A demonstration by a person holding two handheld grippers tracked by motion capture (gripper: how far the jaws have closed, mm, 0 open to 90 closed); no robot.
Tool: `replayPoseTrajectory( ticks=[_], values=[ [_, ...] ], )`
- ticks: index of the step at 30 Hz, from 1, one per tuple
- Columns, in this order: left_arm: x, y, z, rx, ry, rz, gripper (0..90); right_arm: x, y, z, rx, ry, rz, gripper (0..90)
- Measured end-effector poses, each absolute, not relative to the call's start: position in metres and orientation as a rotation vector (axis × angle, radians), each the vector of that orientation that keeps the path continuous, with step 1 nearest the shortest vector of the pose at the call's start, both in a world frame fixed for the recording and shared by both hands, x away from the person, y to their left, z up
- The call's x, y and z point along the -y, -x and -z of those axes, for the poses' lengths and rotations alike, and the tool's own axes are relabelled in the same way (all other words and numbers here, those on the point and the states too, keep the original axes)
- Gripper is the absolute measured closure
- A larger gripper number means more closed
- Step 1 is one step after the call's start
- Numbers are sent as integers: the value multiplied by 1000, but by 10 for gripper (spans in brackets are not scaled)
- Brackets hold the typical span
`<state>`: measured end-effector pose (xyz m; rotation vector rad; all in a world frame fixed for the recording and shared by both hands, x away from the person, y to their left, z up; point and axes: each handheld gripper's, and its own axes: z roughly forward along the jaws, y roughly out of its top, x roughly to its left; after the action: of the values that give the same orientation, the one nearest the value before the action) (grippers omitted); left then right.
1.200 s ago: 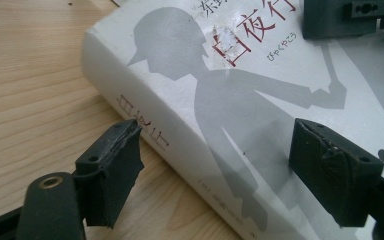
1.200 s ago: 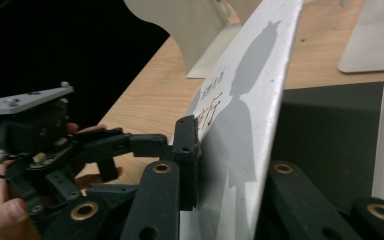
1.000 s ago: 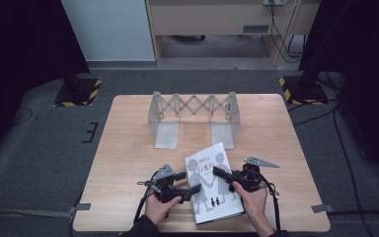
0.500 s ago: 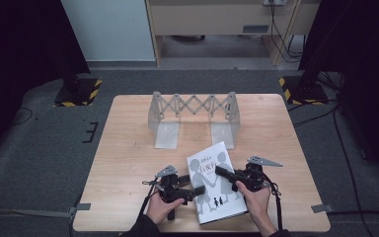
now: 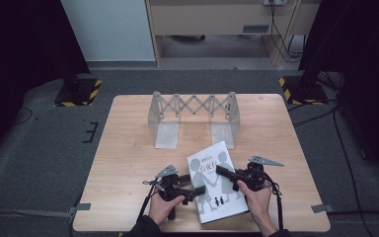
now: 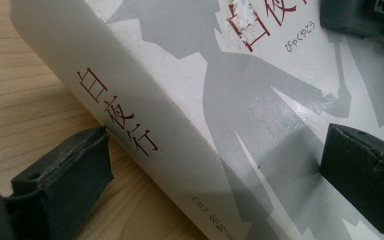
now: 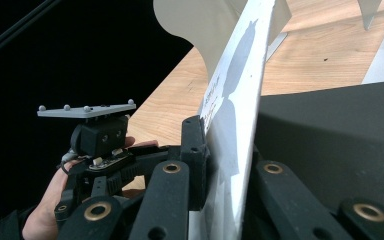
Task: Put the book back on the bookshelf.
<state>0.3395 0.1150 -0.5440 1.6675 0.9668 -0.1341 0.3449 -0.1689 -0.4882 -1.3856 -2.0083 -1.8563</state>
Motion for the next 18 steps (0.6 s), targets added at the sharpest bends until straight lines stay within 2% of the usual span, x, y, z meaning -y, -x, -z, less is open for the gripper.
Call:
replayPoseTrajectory(
  ticks=[5, 9, 18],
  values=[
    [-118, -339, 543, -945, -1681, 135, 1, 169, -344, 486, 2013, 1367, 1860, 824],
    [-115, -338, 545, -918, -1678, 191, 0, 168, -342, 484, 2017, 1318, 1882, 830],
    [-112, -340, 548, -976, -1696, 245, 0, 169, -350, 492, 2001, 1354, 1846, 797]
  ],
)
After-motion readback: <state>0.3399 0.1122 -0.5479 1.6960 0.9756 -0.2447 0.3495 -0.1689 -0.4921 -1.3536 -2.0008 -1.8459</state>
